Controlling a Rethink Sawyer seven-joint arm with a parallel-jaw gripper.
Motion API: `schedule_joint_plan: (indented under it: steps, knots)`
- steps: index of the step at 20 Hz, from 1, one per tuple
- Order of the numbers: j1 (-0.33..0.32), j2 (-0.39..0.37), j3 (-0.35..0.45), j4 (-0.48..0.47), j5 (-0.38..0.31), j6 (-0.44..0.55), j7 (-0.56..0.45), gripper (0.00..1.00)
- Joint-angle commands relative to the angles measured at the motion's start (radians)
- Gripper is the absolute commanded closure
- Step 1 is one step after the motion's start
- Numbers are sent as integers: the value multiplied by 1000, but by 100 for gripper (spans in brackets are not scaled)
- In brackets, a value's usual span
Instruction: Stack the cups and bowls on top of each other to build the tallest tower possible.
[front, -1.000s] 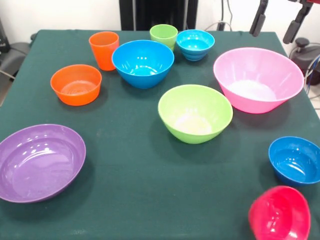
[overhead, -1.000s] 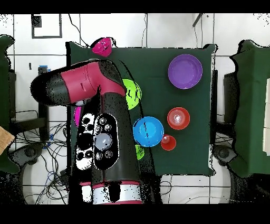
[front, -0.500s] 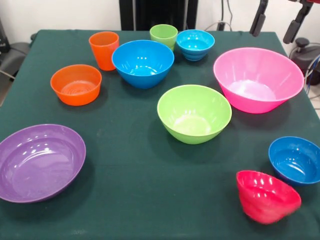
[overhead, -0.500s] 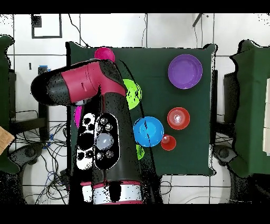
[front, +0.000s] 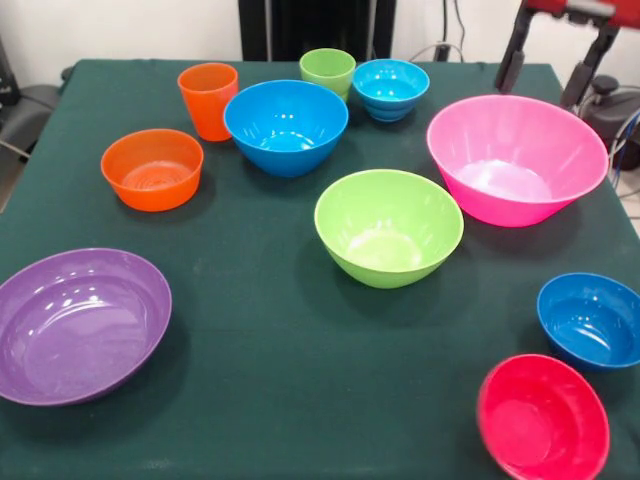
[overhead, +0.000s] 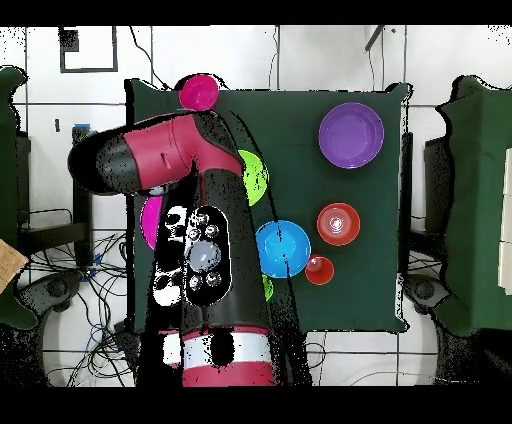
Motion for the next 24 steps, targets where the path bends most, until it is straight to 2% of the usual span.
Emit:
schedule_joint_plan:
  steps: [1,3,7,14,19,24]
  knots:
    - [-22,188,6,-11,-100,-222,67,0]
    - [-14,221,-18,-22,-140,-313,71,0]
    - [-12,265,-44,-23,-157,-425,69,0]
    - [-15,306,-46,-72,-132,-437,-10,0]
    - [-62,324,5,-73,-113,-437,-65,0]
    - [-103,353,56,-112,-124,-409,-150,0]
